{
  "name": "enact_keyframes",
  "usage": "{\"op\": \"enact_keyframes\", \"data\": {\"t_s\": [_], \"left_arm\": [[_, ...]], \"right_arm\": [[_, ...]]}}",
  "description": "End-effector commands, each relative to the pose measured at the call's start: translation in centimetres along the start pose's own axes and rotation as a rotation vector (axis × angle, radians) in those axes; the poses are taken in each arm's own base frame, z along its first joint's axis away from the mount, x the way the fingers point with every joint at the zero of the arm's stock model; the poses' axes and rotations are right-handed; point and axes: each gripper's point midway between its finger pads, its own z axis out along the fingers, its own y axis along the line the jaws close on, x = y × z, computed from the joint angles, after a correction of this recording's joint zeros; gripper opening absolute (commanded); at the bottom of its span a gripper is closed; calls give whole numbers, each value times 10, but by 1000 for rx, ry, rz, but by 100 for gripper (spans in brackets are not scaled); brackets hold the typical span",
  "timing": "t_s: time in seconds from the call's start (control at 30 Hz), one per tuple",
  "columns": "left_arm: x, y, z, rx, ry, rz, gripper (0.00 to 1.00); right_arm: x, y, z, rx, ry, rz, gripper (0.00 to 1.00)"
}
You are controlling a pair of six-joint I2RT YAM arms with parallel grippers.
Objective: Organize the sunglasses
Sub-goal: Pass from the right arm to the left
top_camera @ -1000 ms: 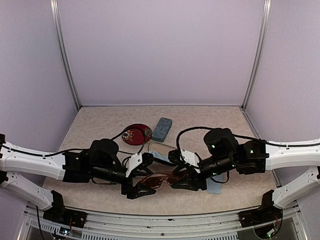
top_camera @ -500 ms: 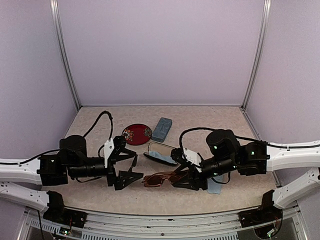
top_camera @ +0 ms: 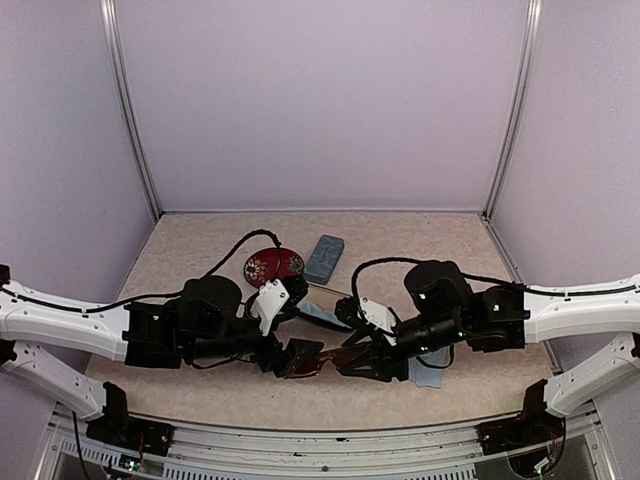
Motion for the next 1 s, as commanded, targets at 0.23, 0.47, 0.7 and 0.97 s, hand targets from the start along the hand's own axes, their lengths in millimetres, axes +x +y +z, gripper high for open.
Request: {"op": "enact_keyframes", "data": {"t_s": [0.23,0.47,0.7,0.97], "left_arm": [[-27,16,-27,-54,-127,-45,86],[-37,44,-57,-117,-233,-141,88],[-9,14,-56,6,-201,13,87],[21,-33,-42,15,-120,449,89]], "right_arm": [[-9,-8,-3,44,-50,0,17],[-4,-18,-1,94,-54,43,15],[-15,-29,-1,68,-49,204,15],[-18,-26,2,-83,10,458,15]]}}
